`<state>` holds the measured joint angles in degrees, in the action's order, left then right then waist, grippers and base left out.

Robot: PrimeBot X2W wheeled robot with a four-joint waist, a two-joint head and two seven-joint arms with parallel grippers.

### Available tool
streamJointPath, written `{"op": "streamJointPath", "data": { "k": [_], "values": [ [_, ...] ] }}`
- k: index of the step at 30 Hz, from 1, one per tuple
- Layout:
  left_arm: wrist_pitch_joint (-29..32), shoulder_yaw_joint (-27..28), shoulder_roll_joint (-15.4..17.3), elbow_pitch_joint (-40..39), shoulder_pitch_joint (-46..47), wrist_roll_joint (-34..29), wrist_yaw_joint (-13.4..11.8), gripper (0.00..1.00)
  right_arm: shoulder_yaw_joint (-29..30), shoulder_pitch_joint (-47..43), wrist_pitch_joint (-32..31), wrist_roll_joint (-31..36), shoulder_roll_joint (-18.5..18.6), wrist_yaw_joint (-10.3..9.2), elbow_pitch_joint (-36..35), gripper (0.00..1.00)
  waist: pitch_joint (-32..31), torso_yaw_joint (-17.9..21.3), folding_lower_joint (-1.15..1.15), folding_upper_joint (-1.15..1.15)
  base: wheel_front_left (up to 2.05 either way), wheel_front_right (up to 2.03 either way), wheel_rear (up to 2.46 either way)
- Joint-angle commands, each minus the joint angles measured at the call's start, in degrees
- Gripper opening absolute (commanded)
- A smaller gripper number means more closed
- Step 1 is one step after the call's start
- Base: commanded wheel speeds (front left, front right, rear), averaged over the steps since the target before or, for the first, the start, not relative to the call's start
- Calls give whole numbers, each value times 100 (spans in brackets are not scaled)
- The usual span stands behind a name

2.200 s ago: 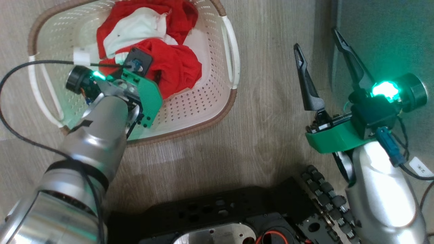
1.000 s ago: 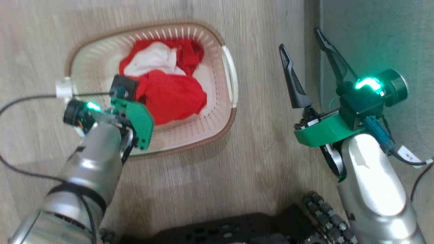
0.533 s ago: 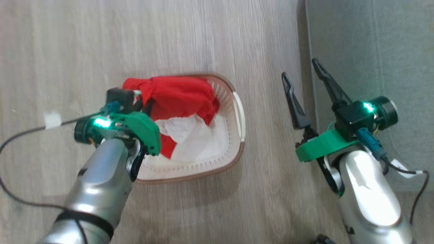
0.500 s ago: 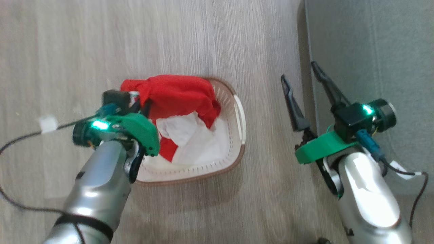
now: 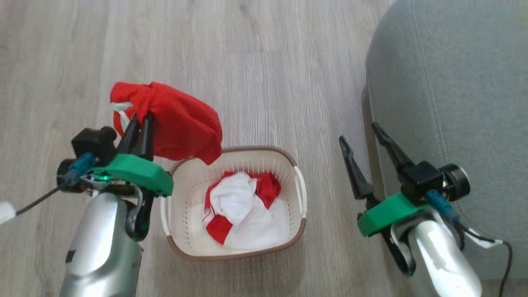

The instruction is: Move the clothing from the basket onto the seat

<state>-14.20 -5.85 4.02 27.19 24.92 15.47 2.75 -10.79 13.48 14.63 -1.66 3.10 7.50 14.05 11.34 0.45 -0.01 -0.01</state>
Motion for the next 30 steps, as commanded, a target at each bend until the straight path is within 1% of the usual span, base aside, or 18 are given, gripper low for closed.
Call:
{"op": "streamJointPath", "data": {
  "k": [1, 4, 8, 15, 20, 25, 30],
  "values": [
    [-79, 296, 64, -411, 65, -76, 53, 0, -156, -24, 37, -48, -23, -1, -150, 100, -242, -94, 1, 1, 0, 0, 0],
    [-79, 585, -30, -1013, -74, -82, 200, 0, -247, -113, 37, -108, -23, -1, -203, 100, -393, -131, 1, 1, 0, 0, 0],
    [-79, 905, -98, -1790, -170, 46, 328, 0, -383, -217, 37, -249, -23, -1, -371, 100, -510, -173, 1, 1, 0, 0, 0],
    [-80, 999, -112, -2804, -90, 336, 403, 0, -384, -340, 37, -251, -23, -1, -548, 100, -551, -227, 1, 1, 0, 0, 0],
    [-80, 894, -113, -3128, -26, 364, 424, 0, -439, -407, 37, -263, -23, -1, -693, 100, -566, -269, 1, 1, 0, 0, 0],
    [-80, 619, -113, -3156, -34, 355, 449, 0, -589, -377, 37, -260, -23, -1, -855, 100, -551, -285, 1, 1, 0, 0, 0],
    [-80, 372, -113, -3082, -54, 218, 463, 0, -1072, -266, 37, -385, 103, -1, -1124, 100, -514, -291, 1, 1, 0, 0, 0]
  ]
}}
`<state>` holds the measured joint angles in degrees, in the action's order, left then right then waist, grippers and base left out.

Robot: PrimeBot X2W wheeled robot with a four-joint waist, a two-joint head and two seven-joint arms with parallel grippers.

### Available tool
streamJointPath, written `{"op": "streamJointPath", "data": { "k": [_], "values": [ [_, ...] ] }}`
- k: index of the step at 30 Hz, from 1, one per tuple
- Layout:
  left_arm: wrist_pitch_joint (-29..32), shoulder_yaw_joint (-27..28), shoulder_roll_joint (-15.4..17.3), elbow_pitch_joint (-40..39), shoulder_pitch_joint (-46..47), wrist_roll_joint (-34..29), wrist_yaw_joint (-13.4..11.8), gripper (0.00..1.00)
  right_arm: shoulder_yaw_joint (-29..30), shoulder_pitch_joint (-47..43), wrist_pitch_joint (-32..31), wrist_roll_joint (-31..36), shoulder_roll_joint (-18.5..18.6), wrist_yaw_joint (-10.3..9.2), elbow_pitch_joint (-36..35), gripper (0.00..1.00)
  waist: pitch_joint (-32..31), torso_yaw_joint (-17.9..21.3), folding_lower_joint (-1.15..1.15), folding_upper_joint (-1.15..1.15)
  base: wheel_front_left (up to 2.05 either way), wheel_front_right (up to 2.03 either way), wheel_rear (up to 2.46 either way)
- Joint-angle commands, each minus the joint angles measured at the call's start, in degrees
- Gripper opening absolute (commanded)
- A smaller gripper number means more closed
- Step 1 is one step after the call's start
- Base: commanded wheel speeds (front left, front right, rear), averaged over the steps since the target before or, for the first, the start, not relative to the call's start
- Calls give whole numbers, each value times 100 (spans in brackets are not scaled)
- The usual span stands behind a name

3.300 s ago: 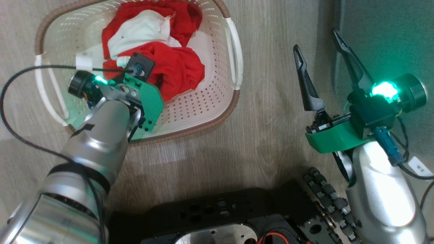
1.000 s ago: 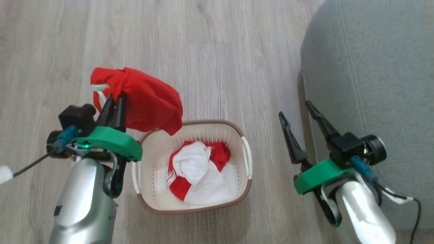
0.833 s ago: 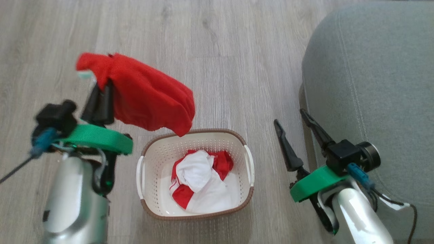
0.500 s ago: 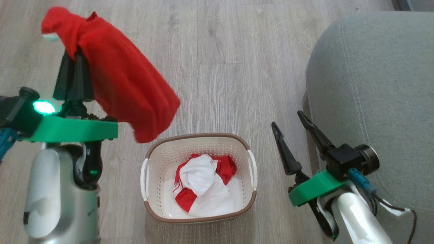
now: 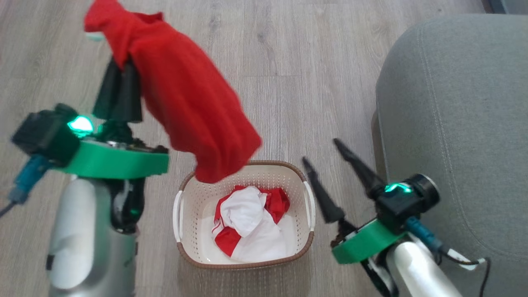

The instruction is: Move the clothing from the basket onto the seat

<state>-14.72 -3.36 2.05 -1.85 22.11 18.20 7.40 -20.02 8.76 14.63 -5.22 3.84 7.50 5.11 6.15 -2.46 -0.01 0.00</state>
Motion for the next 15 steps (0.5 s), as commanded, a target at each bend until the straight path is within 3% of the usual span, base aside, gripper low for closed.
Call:
{"op": "streamJointPath", "data": {
  "k": [1, 8, 15],
  "values": [
    [-28, 46, 83, -160, 222, -112, 1, 0, -258, 247, 37, -11, 86, -1, -303, 100, 13, 0, 1, 0, 0, 0, 0],
    [-28, -530, 83, -115, 210, -352, 7, 0, -846, 504, 37, 96, 313, -1, -504, 100, 39, 5, 1, 0, 0, 0, 0],
    [-28, -1354, 117, -17, 197, -486, 8, 0, -1182, 848, 37, 159, 364, -1, -210, 100, 63, -19, 1, 0, 0, 0, 0]
  ]
}}
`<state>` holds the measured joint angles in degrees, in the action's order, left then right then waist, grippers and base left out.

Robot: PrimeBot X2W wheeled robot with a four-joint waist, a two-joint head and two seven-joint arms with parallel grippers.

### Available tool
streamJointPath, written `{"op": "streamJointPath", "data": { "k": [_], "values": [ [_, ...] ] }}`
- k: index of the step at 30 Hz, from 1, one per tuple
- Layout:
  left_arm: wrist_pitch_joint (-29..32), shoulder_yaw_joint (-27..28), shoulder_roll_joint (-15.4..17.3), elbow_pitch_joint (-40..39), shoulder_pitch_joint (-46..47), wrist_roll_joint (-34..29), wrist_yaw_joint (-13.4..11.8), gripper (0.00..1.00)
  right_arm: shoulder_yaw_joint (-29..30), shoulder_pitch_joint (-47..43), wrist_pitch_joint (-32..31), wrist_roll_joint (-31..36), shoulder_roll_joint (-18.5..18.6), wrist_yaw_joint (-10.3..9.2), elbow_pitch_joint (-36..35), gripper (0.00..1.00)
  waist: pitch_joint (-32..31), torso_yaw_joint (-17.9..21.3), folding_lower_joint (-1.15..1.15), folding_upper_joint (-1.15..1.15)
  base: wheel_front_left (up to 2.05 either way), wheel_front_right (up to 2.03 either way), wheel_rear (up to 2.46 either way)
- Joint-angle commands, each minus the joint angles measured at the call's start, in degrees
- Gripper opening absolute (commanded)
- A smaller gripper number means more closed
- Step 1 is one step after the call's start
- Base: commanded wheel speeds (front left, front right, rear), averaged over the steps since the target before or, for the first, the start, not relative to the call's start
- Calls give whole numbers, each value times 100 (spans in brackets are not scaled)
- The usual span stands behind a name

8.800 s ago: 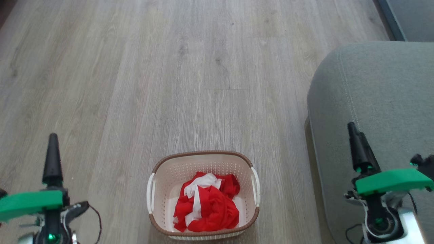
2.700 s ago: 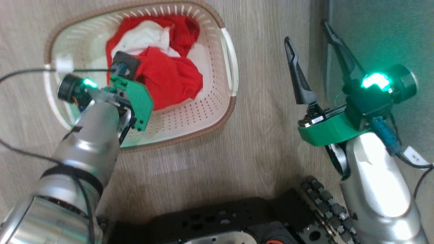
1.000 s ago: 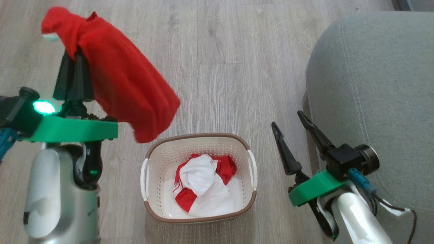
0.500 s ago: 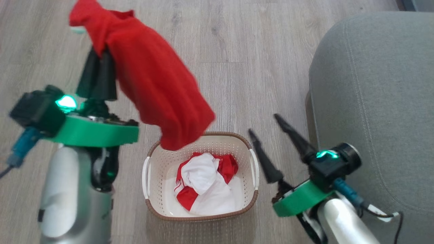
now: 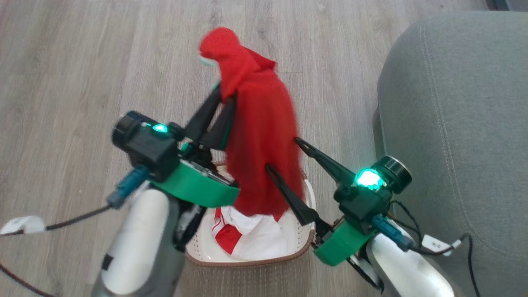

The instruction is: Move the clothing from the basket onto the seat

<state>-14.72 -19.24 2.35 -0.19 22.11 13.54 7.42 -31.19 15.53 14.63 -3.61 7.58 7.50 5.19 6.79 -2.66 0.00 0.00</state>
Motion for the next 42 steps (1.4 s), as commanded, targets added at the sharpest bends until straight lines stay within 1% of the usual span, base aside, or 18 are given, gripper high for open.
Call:
{"op": "streamJointPath", "data": {
  "k": [1, 7, 12, 13, 19, 28, 29, 30, 36, 39, 42],
  "values": [
    [-28, 148, 86, -169, 194, -13, 6, 0, -82, 225, 37, 50, -11, -1, -138, 100, 2, -2, 0, 0, 0, 0, 0],
    [-28, -432, 108, -122, 184, -18, 6, 0, -62, 427, 37, 251, -109, -1, 110, 100, 9, -45, 0, 0, 0, 0, 0],
    [-28, -856, 156, -86, 182, -10, 6, 0, 127, 456, 37, 415, -212, -1, 280, 100, 11, -75, 0, 0, 0, 0, 0],
    [-28, -991, 161, -86, 179, 1, 6, 0, 225, 445, 37, 474, -260, -1, 416, 100, 7, -85, 0, 0, 0, 0, 0],
    [-28, -1223, 150, -115, 157, 27, 6, 0, 358, 486, 37, 616, -380, -1, 773, 100, -11, -108, 0, 0, 0, 0, 0],
    [-28, -1474, 118, -199, 181, 128, 6, 0, 359, 574, 37, 742, -460, -1, 1179, 100, -24, -195, 0, 0, 0, 0, 0],
    [-28, -1488, 115, -205, 183, 138, 6, 0, 366, 581, 37, 724, -463, -1, 1199, 19, -26, -204, 0, 0, 0, 0, 0],
    [-28, -1501, 112, -209, 184, 150, 6, 0, 368, 591, 37, 702, -465, -1, 1168, 0, -29, -214, 0, 0, 0, 0, 0],
    [-28, -1365, 119, -148, 126, 163, 6, 0, 475, 533, 37, 471, -468, -1, 979, 0, -62, -233, 0, 0, 0, 0, 0],
    [-28, -1209, 147, -99, 66, 18, 6, 0, 656, 465, 37, 318, -468, -1, 836, 0, -91, -228, 0, 0, 0, 0, 0],
    [-28, -1042, 131, -35, -75, 40, 6, 0, 881, 379, 37, 219, -469, -1, 696, 0, -130, -214, 0, 0, 0, 0, 0]
  ]
}}
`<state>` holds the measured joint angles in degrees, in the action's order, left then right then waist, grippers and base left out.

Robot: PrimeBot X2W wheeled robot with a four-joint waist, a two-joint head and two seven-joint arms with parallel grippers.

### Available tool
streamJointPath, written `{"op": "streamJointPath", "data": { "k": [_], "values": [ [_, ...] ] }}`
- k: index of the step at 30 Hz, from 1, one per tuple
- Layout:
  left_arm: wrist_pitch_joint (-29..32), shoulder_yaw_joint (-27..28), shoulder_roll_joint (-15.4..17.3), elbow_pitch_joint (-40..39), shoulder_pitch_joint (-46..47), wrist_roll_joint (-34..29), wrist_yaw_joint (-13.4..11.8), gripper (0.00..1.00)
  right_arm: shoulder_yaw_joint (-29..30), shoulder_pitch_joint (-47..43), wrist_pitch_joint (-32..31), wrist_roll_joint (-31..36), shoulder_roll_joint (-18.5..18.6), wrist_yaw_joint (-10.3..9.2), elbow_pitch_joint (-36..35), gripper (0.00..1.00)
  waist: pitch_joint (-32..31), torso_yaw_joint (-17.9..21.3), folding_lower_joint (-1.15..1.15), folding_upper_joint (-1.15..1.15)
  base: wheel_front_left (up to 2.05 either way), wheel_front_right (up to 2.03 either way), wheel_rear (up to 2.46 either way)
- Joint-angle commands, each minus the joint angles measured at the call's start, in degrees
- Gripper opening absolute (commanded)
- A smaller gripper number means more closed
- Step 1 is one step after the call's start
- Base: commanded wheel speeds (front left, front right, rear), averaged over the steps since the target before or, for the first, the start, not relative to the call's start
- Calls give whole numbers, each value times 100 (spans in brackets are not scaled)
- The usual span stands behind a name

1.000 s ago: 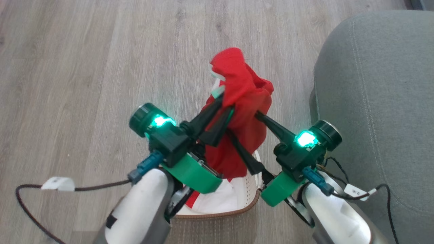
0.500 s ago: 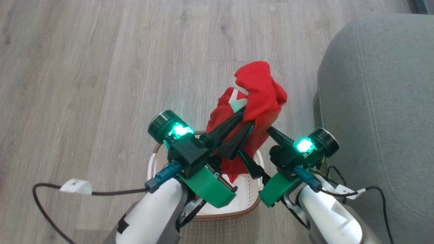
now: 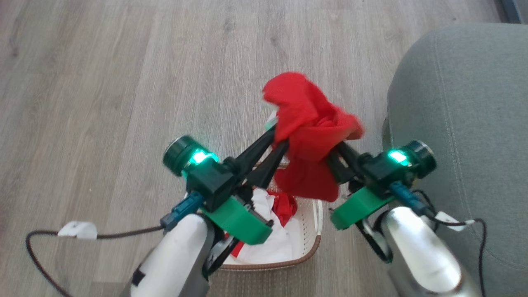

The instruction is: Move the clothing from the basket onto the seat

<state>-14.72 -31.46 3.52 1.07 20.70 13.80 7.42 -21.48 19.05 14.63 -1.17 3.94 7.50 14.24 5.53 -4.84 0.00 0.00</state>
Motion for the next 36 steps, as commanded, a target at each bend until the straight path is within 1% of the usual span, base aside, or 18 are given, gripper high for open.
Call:
{"op": "streamJointPath", "data": {
  "k": [1, 5, 11, 14, 18, 24, 25, 26, 27, 28, 36],
  "values": [
    [-28, 229, 10, -134, 22, 6, 6, 0, -11, -8, 37, -55, -105, -1, -251, 0, -20, 8, 0, 0, 0, 0, 0],
    [-28, 321, -2, -4, -121, -30, 6, 0, 273, -117, 37, 9, -105, -1, -468, 0, -65, -4, 0, 0, 0, 0, 0],
    [-28, 159, 27, 303, -207, -214, 6, 0, 571, -311, 37, -154, -106, -1, -776, 0, -104, -2, 0, 0, 0, 0, 0],
    [-28, 13, 55, 405, -218, -363, 6, 0, 570, -327, 37, -234, -106, -1, -779, 0, -99, 35, 0, 0, 0, 0, 0],
    [-28, -342, 142, 544, -186, -450, 6, 0, 519, -290, 37, -313, -106, -1, -761, 0, -42, 81, 0, 0, 0, 0, 0],
    [-28, -567, 123, 595, -139, -357, 6, 0, 497, -228, 37, -407, -106, -1, -702, 0, 44, 88, 0, 0, 0, 0, 0],
    [-28, -568, 117, 584, -135, -341, 6, 20, 500, -218, 37, -405, -106, -1, -695, 0, 56, 85, 0, 0, 0, 0, 0],
    [-28, -556, 114, 562, -127, -349, 7, 44, 507, -210, 37, -400, -106, -1, -690, 0, 66, 81, 0, 0, 0, 0, 0],
    [-28, -529, 108, 531, -125, -366, 7, 83, 522, -203, 37, -395, -106, -1, -697, 0, 75, 77, 0, 0, 0, 0, 0],
    [-28, -511, 103, 508, -132, -375, 7, 100, 546, -197, 37, -390, -106, -1, -714, 0, 82, 75, 0, 0, 0, 0, 0],
    [-28, -457, 183, 405, -244, -515, 7, 100, 1027, -266, 37, -337, -106, -1, -763, 0, 54, 66, 0, 0, 0, 0, 0]
  ]
}}
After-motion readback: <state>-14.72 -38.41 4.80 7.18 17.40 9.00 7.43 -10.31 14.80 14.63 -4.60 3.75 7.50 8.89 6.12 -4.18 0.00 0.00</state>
